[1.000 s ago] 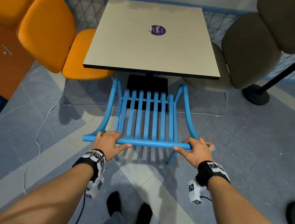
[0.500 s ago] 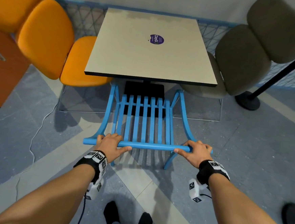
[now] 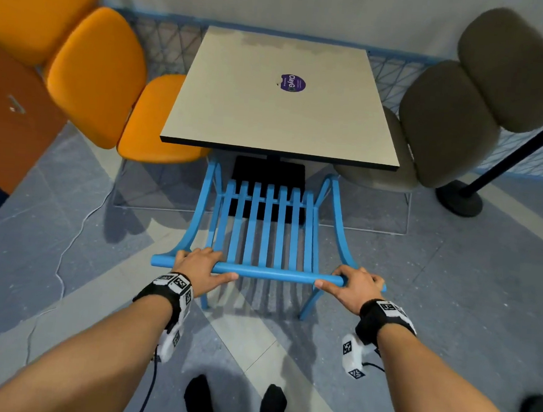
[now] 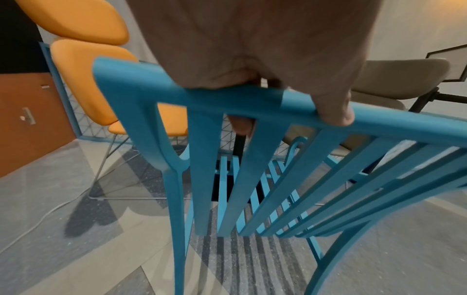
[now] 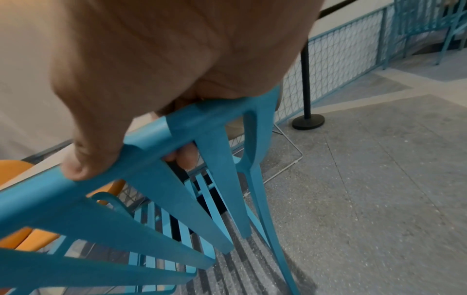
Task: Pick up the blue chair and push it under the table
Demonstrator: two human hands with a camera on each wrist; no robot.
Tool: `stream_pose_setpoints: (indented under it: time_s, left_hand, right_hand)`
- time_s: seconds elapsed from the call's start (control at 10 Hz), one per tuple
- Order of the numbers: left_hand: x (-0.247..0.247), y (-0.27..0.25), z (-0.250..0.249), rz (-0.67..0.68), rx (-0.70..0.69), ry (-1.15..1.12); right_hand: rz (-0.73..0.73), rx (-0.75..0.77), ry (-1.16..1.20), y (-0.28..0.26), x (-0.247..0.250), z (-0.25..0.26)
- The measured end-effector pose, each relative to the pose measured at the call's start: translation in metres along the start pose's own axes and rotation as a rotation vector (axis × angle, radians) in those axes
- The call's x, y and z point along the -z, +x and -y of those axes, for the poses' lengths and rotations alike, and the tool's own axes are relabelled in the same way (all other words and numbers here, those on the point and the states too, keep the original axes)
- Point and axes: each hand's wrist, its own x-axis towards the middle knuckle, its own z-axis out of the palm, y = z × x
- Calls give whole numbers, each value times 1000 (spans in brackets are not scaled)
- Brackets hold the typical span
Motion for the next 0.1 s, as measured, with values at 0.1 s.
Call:
stream_pose_setpoints:
  time_s: [0.1]
  left_hand:
    - [21, 7, -4, 127, 13, -87]
  right_hand:
    - [153, -37, -23, 4, 15, 10]
